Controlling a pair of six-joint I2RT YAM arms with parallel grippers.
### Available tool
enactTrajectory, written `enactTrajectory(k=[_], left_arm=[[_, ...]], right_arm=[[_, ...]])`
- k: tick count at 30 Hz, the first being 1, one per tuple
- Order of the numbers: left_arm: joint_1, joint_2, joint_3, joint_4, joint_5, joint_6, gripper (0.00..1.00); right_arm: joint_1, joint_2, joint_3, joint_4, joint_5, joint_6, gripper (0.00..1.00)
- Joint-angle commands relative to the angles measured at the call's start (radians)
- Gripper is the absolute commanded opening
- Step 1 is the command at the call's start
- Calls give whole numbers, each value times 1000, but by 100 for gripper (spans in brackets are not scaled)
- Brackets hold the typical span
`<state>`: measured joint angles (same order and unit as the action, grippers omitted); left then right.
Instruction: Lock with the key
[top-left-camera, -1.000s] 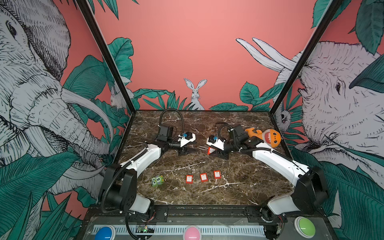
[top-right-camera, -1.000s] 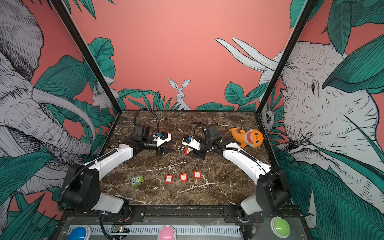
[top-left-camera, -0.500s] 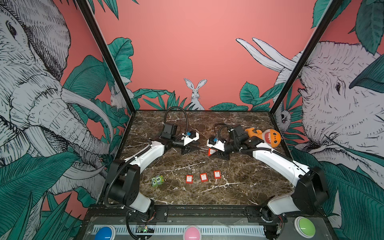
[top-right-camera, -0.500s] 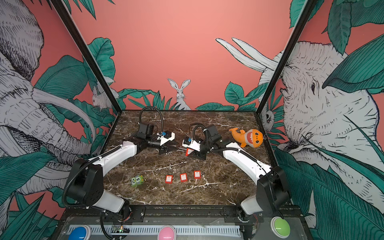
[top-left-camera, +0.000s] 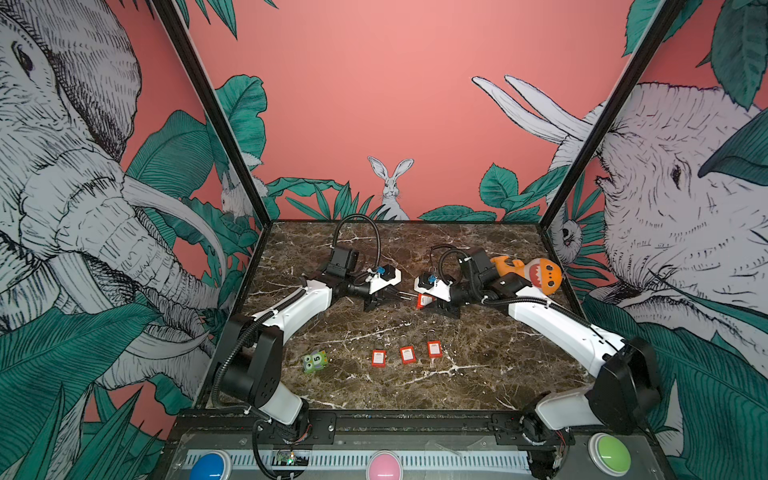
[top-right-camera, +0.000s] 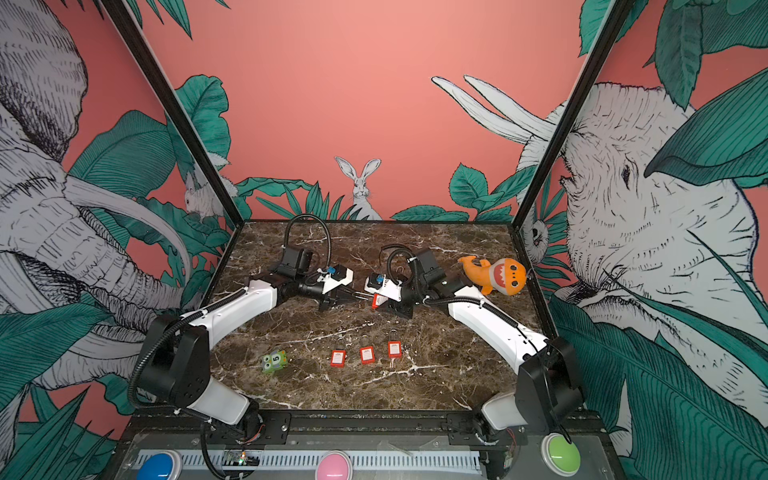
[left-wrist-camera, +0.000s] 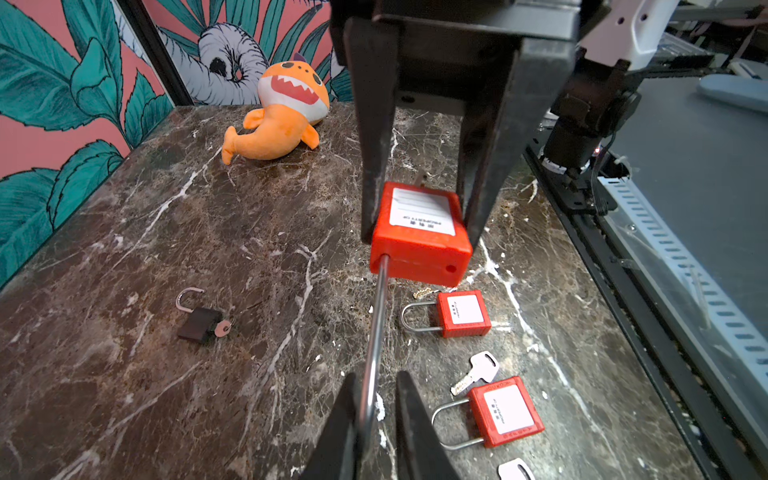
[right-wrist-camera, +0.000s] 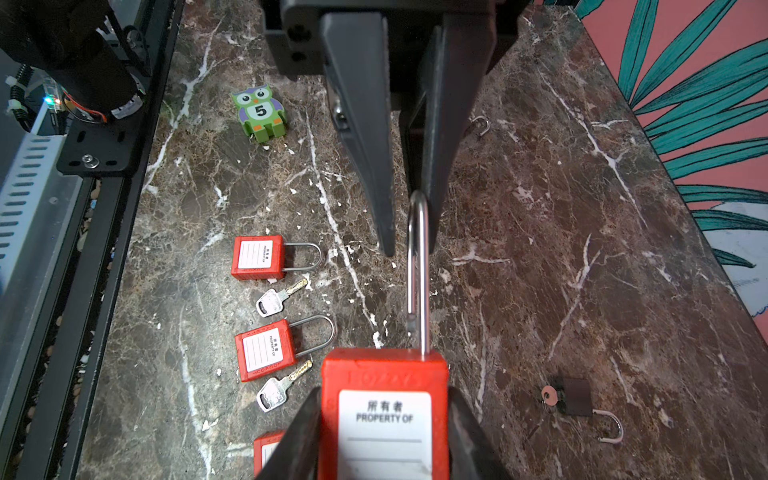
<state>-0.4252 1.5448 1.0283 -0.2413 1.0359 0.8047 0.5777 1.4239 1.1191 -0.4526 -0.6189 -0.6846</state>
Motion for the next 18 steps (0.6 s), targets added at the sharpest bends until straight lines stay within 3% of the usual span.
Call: enactTrajectory(k=[1, 6, 9, 11, 14, 18], left_arm=[[-10, -2, 29, -12, 26, 15, 14], [-18, 7, 39, -16, 53, 1, 1], [-22, 11, 39, -19, 69, -8, 0], [-26, 11, 37, -15, 78, -20, 0], [-29, 2, 22, 24, 87, -63, 0], [-32, -15, -7, 100, 83, -121, 0]], right_arm=[[-3, -19, 16, 30, -27, -17, 16], [-4, -19, 15, 25, 2, -28, 22], [-4, -19, 18, 16, 24, -42, 31], [-4, -24, 24, 4, 45, -54, 48], [-8, -28, 51, -76, 80, -99, 61], [-46, -30, 88, -197, 46, -114, 66]])
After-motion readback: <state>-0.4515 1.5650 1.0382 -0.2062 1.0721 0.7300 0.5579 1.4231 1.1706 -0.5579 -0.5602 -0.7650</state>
